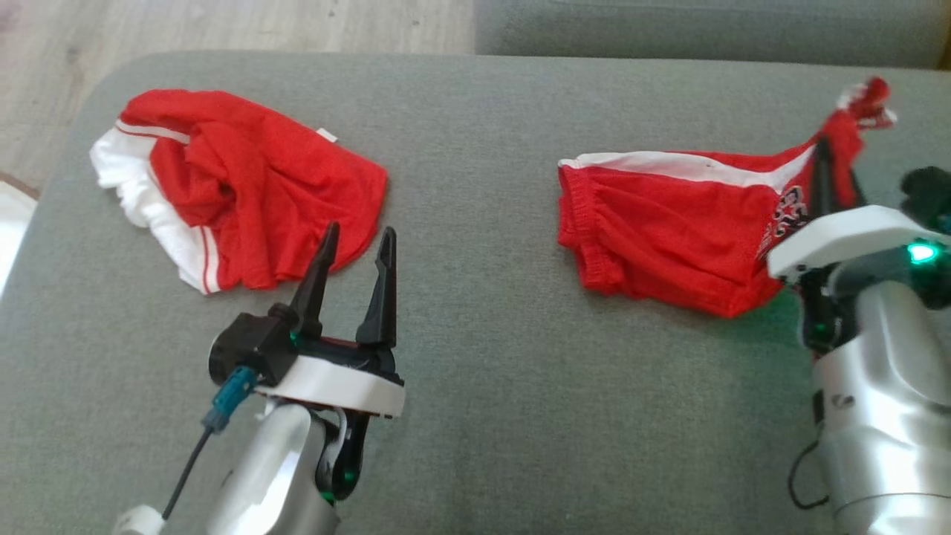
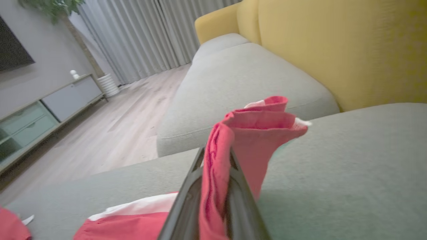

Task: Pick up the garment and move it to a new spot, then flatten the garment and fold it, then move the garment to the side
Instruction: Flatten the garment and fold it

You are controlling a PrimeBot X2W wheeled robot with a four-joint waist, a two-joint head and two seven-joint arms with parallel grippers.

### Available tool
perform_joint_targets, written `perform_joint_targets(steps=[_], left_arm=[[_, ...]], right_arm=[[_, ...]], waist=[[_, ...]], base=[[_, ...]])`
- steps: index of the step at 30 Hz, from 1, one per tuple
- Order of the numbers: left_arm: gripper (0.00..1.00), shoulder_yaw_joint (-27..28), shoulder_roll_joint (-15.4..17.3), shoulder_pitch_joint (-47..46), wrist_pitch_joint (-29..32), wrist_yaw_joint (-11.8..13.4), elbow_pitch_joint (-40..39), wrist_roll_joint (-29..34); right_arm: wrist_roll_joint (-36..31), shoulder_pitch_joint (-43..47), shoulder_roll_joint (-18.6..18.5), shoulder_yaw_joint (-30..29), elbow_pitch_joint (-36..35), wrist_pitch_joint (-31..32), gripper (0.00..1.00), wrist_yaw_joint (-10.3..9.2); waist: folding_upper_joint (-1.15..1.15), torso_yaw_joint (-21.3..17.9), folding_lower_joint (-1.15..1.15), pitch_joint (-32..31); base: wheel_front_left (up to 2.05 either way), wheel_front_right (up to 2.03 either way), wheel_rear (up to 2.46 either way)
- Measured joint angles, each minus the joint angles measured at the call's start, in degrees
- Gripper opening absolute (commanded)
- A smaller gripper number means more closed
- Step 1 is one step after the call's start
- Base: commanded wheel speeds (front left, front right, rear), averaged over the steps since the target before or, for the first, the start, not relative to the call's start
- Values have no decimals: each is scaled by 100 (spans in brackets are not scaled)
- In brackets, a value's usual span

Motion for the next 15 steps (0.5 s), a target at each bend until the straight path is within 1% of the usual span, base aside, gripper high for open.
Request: perform_joint_targets(steps=[5, 8, 15], left_arm=[[100, -29, 0, 119, 0, 1, 31, -18], [100, -37, 0, 142, 0, 2, 32, -18], [100, -56, 1, 142, 0, 7, 31, -59]], right_arm=[[594, 1, 1, 832, -14, -3, 0, 0], [810, 1, 1, 1289, 3, -32, 0, 0], [985, 0, -3, 2056, 364, -121, 0, 0]], waist=[[0, 165, 0, -74], [0, 265, 0, -90], [0, 468, 0, -33]], base=[[0, 0, 0], [0, 0, 0], [0, 0, 0]])
